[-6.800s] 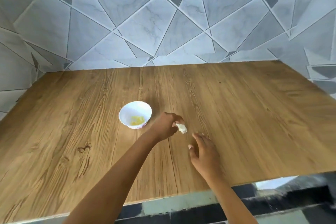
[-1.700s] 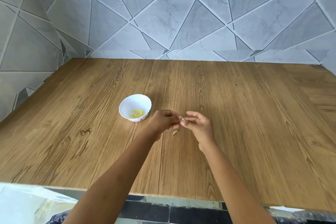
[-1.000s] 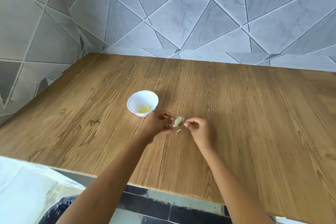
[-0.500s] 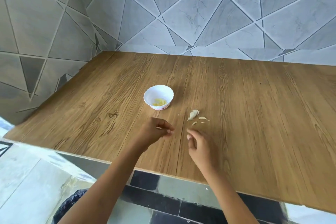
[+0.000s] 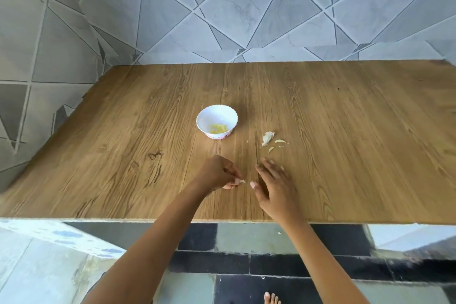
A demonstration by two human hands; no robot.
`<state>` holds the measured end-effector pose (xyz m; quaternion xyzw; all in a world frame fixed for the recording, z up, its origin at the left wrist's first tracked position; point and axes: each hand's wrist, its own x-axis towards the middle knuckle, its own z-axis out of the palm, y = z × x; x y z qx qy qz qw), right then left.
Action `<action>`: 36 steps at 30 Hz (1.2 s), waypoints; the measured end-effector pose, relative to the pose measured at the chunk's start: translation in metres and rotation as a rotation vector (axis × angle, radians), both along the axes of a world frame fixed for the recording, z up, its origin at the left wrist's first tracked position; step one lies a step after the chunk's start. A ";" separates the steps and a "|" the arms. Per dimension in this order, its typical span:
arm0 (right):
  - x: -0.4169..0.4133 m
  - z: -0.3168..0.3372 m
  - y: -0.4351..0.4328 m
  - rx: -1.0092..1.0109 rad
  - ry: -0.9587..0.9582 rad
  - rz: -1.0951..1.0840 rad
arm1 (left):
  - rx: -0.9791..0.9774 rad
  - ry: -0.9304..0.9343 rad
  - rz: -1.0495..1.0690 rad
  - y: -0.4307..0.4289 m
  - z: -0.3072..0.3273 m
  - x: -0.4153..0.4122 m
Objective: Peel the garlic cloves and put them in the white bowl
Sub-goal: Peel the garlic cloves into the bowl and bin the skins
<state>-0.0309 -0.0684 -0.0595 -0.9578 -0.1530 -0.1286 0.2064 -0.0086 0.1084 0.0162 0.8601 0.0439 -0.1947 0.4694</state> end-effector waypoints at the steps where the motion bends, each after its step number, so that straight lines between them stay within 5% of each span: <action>1: -0.001 0.001 0.001 0.003 0.000 -0.002 | 0.014 -0.002 -0.009 -0.001 0.000 0.001; 12: -0.001 0.002 0.000 0.027 0.023 0.016 | 0.109 -0.043 0.032 -0.009 0.000 0.000; 19: 0.007 0.026 0.000 0.580 0.286 0.161 | -0.307 -0.021 0.139 -0.001 -0.004 -0.015; 25: 0.018 0.037 0.006 0.783 0.445 0.154 | -0.329 -0.021 0.206 -0.007 -0.004 -0.015; 28: 0.021 0.032 0.010 0.657 0.284 0.163 | -0.288 -0.039 0.207 -0.012 -0.005 -0.015; 32: 0.028 0.023 0.008 0.420 -0.232 0.321 | -0.326 -0.017 0.167 -0.014 -0.006 -0.017; 34: 0.034 0.021 0.006 0.391 -0.277 0.334 | -0.402 0.017 0.172 -0.014 -0.006 -0.016; 36: 0.033 0.025 0.009 0.545 -0.093 0.290 | -0.394 -0.023 0.186 -0.014 -0.007 -0.012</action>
